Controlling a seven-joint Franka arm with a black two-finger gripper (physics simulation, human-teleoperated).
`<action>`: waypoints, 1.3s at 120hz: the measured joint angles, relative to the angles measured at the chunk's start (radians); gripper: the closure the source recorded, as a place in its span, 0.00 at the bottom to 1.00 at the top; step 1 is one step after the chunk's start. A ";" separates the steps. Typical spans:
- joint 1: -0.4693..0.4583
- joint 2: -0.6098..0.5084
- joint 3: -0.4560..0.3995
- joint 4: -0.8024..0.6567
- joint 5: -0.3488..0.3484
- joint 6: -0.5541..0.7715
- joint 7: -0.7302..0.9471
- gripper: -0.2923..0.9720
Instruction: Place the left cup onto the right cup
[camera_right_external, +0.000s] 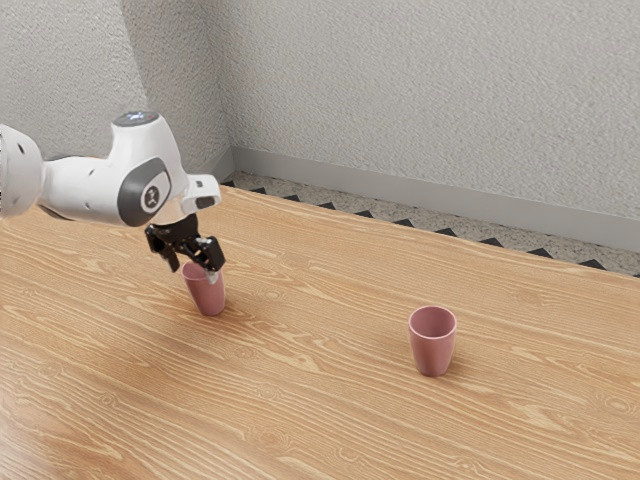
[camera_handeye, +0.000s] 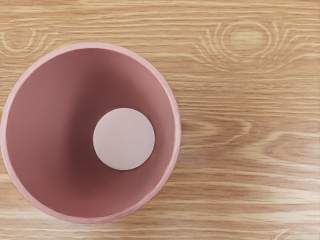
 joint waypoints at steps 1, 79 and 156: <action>0.000 0.000 0.000 0.000 0.000 0.000 0.000 0.24; -0.022 0.090 0.000 0.085 -0.037 0.002 -0.002 0.24; -0.022 0.164 0.000 0.123 -0.062 0.002 0.003 0.24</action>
